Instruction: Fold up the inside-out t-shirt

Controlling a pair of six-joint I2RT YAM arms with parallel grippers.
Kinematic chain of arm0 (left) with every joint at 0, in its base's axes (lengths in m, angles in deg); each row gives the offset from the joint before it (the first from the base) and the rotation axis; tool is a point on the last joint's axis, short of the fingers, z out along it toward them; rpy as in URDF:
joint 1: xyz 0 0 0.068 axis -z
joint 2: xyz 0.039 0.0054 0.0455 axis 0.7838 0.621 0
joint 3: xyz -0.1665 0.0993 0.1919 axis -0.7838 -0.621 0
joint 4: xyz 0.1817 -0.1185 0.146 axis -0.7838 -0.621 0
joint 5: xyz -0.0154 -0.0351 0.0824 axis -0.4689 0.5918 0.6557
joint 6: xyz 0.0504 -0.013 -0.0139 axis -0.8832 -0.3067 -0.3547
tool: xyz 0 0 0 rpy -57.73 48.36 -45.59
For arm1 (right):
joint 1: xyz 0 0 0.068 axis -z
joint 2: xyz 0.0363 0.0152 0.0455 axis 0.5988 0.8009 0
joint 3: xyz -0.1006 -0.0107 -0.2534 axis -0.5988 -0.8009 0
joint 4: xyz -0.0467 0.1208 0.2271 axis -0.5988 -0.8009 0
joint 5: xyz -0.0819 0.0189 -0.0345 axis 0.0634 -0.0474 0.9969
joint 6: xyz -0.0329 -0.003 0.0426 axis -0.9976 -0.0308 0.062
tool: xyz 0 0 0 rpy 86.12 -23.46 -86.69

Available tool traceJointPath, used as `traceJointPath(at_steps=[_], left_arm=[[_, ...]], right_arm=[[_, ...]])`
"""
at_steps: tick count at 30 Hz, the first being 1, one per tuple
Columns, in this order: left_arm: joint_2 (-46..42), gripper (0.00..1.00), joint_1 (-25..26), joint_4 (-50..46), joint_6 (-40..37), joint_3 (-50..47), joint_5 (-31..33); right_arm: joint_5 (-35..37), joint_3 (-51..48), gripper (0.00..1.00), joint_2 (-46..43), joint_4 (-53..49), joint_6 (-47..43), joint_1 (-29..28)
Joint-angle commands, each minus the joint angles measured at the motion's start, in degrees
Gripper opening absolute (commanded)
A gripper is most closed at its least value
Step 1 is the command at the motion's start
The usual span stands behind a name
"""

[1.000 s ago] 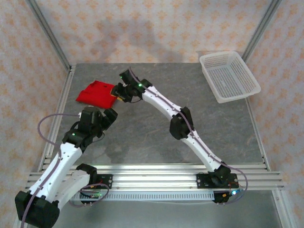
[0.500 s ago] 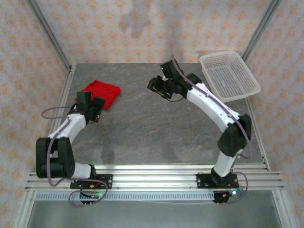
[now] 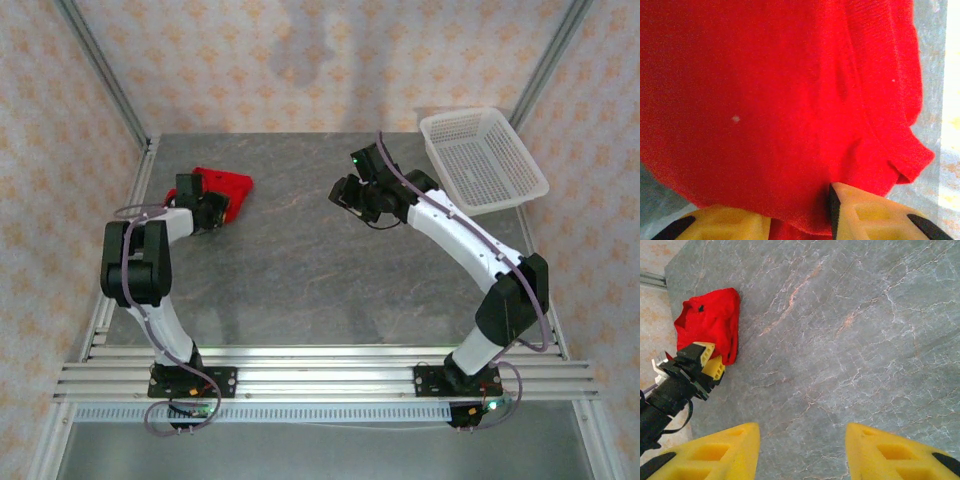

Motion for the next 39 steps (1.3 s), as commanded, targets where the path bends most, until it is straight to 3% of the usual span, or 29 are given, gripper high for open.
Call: traceJointPath(at_steps=[1,10,22,26,29,34,36,38,39], left_arm=[[2.3,0.35,-0.4,2.3,0.6,4.0,0.8],[18.5,0.38,-2.4,1.0,0.7,21.7,1.4],[40.2,0.42,-8.9,-16.3,-4.6,63.1,-0.1],[42.2,0.50,-8.8,-23.2,-8.6,73.2,-2.2],[35.1,0.59,-7.7,-20.9,-10.6,67.2,-3.9],[9.0,0.79,-4.4,-15.5,-17.8,43.4,-0.8],[-2.4,0.86,-2.3,-15.7,-22.3,34.8,1.4],[-12.5,1.00,0.2,-17.6,-26.8,26.7,3.9],[-16.9,1.00,1.9,-19.2,-29.0,22.9,5.8]], right_arm=[[2.1,1.2,0.48,-1.8,-1.3,0.7,0.2],[3.0,2.3,0.48,-2.5,-5.8,-0.2,0.6],[4.2,4.4,0.49,-3.9,-12.2,-0.3,0.9],[4.9,4.3,0.48,-4.8,-12.5,-0.7,1.3],[3.2,3.6,0.49,-5.9,-12.0,-1.9,3.7],[5.6,-6.5,0.50,-16.5,-6.2,-6.7,10.8],[10.4,-12.5,0.51,-22.5,-2.7,-9.6,13.4],[19.4,-19.0,0.60,-28.7,0.9,-13.1,14.6],[25.0,-23.6,0.64,-31.9,4.4,-15.6,14.6]])
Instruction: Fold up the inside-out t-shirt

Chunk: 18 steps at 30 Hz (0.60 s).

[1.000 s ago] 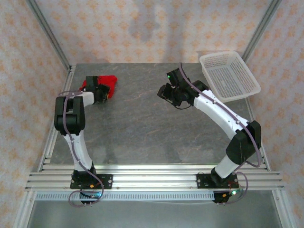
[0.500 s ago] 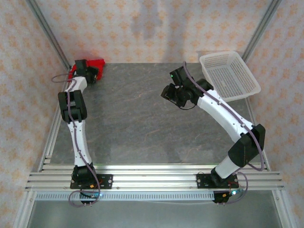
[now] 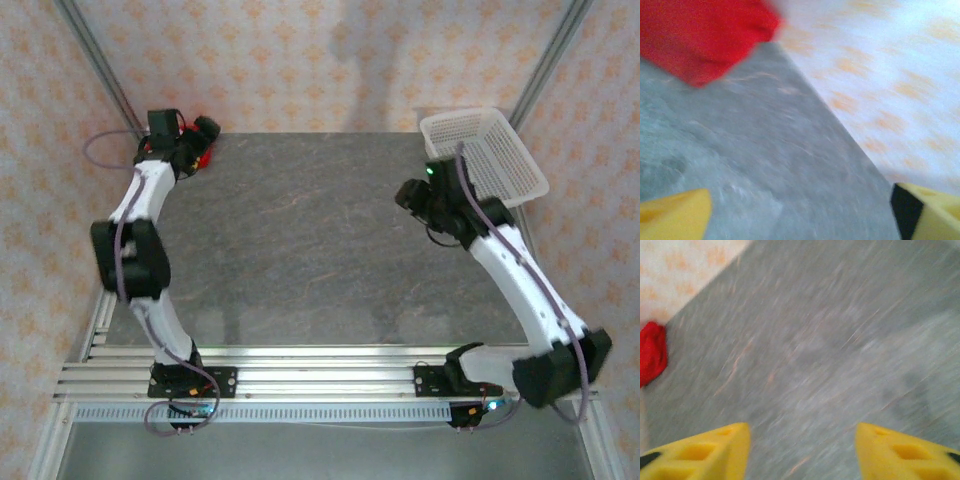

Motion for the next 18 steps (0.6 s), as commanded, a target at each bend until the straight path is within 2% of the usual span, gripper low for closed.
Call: traceJointPath(at_steps=[1,2,3,6,8,10,12,14,15,18], left_arm=[[-16.1,1.00,4.4,-1.9,-11.2,-9.6,5.9],[-19.8,1.00,6.0,-2.7,-11.8,-13.5,7.0],[-23.3,1.00,7.0,-2.3,-11.8,-17.7,7.4],[-33.4,1.00,7.7,0.1,-13.0,-30.3,11.2],[-41.3,1.00,8.0,5.5,-16.1,-40.1,16.2],[-48.1,1.00,8.0,12.4,-19.4,-48.7,21.3],[-51.8,1.00,8.0,18.3,-28.0,-55.9,21.0],[-52.5,1.00,8.0,15.3,-28.8,-57.9,24.4],[-52.1,1.00,7.9,14.2,-29.5,-58.4,24.8],[-49.6,1.00,7.8,19.0,-34.0,-61.0,20.9]], right_arm=[[18.2,-11.1,0.70,-9.5,10.5,-10.0,0.4],[22.5,-16.6,0.82,-12.9,15.9,-14.8,0.4],[25.9,-21.6,0.88,-15.2,20.5,-19.0,0.5],[33.8,-31.6,0.94,-16.4,30.3,-29.4,1.1],[35.3,-36.4,0.94,-13.7,36.6,-33.5,3.0],[33.4,-40.8,0.95,-9.5,43.9,-35.4,5.8],[29.4,-45.2,0.95,-3.6,55.4,-35.1,8.8],[23.3,-47.9,0.95,4.5,68.5,-35.5,11.4],[22.9,-45.5,0.96,8.0,68.7,-36.0,12.0],[18.2,-43.1,0.99,20.1,82.2,-36.8,14.8]])
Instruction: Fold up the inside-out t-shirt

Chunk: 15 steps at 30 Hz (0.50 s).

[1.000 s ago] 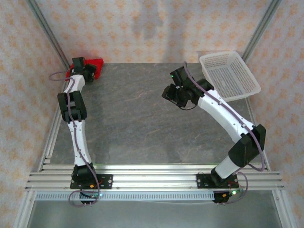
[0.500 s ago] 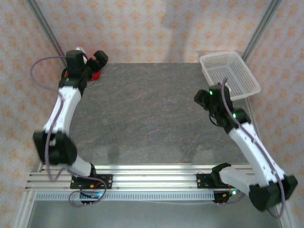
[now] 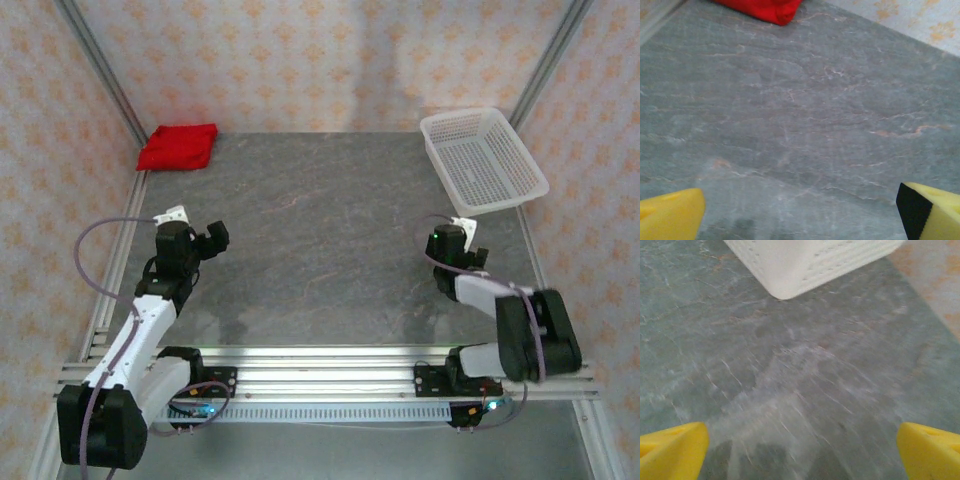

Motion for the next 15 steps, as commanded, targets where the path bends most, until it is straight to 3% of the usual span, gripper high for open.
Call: traceJointPath(at_steps=[1,2,3,5,6,8,11,12,13,15], left_arm=[[2.0,1.00,-0.4,10.2,-9.0,-1.8,0.6],[4.5,1.00,-0.4,12.4,-10.0,-2.2,1.3],[7.0,1.00,-0.4,15.5,-9.9,-2.6,3.1],[12.3,1.00,-0.7,25.7,-10.2,-4.2,3.4],[16.2,1.00,-0.9,30.6,-12.2,-4.7,1.3],[24.1,1.00,-1.1,33.0,-16.2,-2.8,-1.3],[31.6,1.00,-3.0,33.1,-16.1,1.9,-6.8],[33.7,1.00,-2.7,38.4,-16.9,0.8,-8.4],[33.1,1.00,-2.7,35.6,-17.2,1.0,-8.5],[31.9,1.00,-1.5,41.4,-18.0,-2.7,-5.8]], right_arm=[[-8.9,0.4,1.00,6.9,24.9,-2.1,3.3],[-14.6,-2.9,0.99,6.0,27.9,-2.0,5.2],[-13.2,-5.3,1.00,7.3,34.4,-1.0,5.7],[-12.5,-1.7,0.99,6.0,25.3,-0.2,6.2],[-12.9,-1.8,0.99,7.0,27.3,-1.3,5.7],[-12.3,-1.6,0.99,6.3,25.8,-1.5,5.2],[-12.5,-1.6,0.99,6.5,25.9,-1.7,5.1],[-12.5,-1.8,0.99,6.7,26.9,-1.9,5.1],[-12.5,-1.7,0.99,6.6,26.5,-1.8,5.1],[-12.5,-1.8,0.99,6.7,26.7,-1.9,5.0]])
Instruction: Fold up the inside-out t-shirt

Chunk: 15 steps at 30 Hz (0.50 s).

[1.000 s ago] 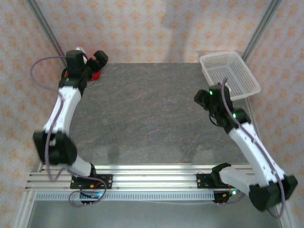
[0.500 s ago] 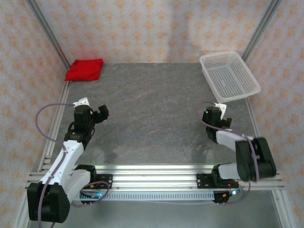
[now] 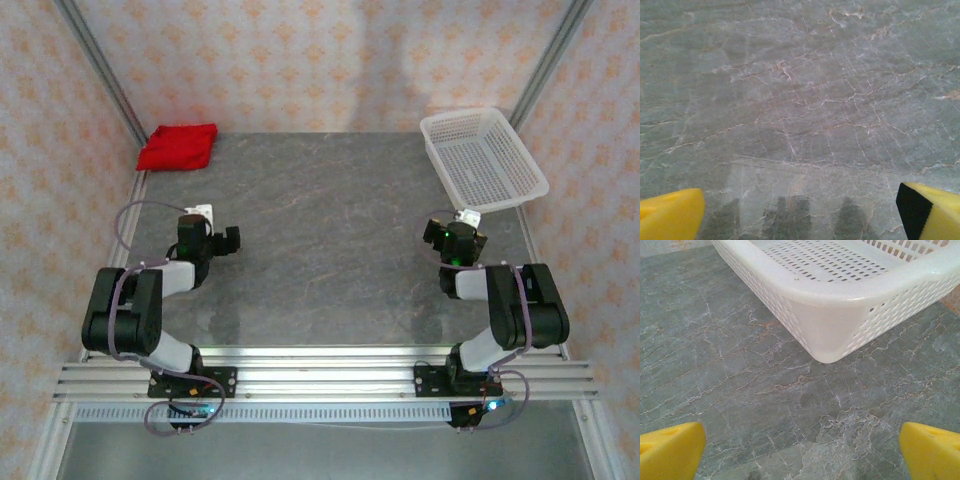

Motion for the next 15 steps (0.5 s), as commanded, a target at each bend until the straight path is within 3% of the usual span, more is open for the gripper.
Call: traceJointPath(at_steps=[1,2,3,4,5,6,8,9,15], left_arm=[[-1.1,1.00,1.8,19.8,-3.2,-5.5,2.2],[1.9,1.00,1.9,30.8,-2.4,-9.0,3.6],[-0.4,1.00,1.9,20.1,-1.7,-7.1,5.7],[-1.2,1.00,2.4,15.7,-1.3,-4.2,8.6],[0.7,1.00,3.3,20.7,-2.3,-5.1,9.2],[-0.4,1.00,3.4,15.2,-2.1,-3.9,9.3],[0.1,1.00,3.5,18.3,-2.3,-4.5,9.5],[-0.8,1.00,3.5,14.8,-2.2,-3.5,9.5],[-0.3,1.00,4.0,16.0,-2.6,-3.8,10.3]], right_arm=[[-0.7,0.8,0.99,-0.5,2.3,-0.6,-0.2],[-0.7,0.9,0.99,-0.4,2.3,-0.6,-0.2],[-0.7,0.9,0.99,-0.3,2.4,-0.7,-0.2],[-0.7,1.0,0.99,-0.4,2.3,-0.6,-0.2],[-0.7,1.0,0.99,-0.3,2.3,-0.6,-0.2],[-0.8,0.9,0.99,-0.4,2.4,-0.6,-0.1],[-0.8,1.0,0.99,-0.4,2.3,-0.6,-0.2],[-1.2,1.1,0.99,-0.3,2.1,-0.8,-0.2],[-4.7,2.3,0.99,0.2,0.3,-1.4,0.6]])
